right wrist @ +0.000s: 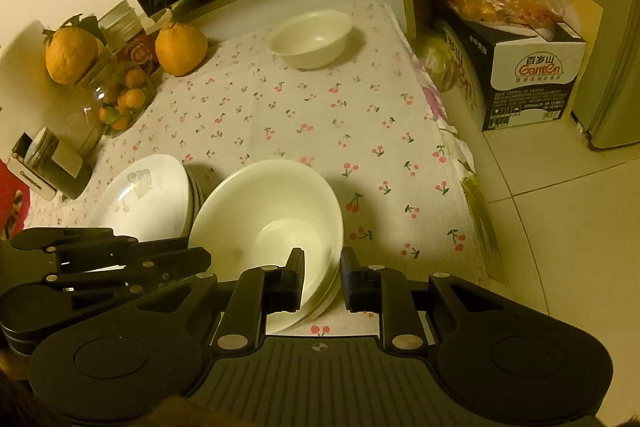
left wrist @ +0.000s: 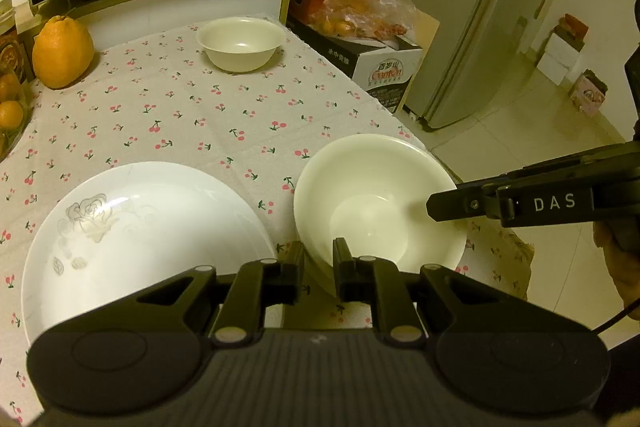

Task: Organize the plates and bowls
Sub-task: 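Carry the cream bowl with both tools beside the white plate stack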

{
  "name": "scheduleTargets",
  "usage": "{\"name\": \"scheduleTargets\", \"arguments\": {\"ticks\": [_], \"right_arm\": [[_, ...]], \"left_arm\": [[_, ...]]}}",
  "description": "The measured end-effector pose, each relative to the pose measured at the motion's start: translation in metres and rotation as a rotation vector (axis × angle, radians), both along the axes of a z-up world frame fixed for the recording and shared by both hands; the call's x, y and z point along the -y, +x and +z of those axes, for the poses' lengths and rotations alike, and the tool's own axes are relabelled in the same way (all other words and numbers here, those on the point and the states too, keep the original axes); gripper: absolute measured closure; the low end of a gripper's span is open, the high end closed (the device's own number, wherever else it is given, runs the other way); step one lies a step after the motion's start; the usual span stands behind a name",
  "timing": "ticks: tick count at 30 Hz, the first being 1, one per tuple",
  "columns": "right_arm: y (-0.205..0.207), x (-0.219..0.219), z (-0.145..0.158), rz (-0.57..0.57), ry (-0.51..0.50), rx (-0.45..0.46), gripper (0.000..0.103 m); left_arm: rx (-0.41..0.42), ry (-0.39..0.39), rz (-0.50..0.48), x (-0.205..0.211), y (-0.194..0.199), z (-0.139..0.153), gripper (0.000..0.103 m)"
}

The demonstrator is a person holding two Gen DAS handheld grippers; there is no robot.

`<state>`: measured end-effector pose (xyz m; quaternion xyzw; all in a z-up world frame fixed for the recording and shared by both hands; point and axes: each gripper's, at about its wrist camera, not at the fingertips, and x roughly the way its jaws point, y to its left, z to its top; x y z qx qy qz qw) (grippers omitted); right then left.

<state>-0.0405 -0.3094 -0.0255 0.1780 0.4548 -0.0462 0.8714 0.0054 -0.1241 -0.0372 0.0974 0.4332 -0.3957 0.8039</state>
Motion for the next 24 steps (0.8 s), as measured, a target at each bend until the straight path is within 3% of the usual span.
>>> {"name": "scheduleTargets", "arguments": {"ticks": [16, 19, 22, 24], "right_arm": [[-0.002, 0.008, 0.000, -0.031, 0.046, -0.001, 0.082], [-0.002, 0.009, 0.000, -0.034, 0.054, -0.003, 0.081], [-0.002, 0.011, 0.002, -0.034, 0.066, 0.006, 0.073], [-0.003, 0.014, 0.004, -0.035, 0.080, 0.017, 0.067]], "left_arm": [[-0.010, -0.007, 0.000, 0.001, 0.002, 0.002, 0.078], [-0.023, -0.021, -0.002, 0.001, 0.003, 0.005, 0.071], [-0.023, -0.035, -0.005, 0.001, 0.003, 0.009, 0.059], [-0.025, -0.053, -0.001, 0.001, 0.004, 0.013, 0.038]]}}
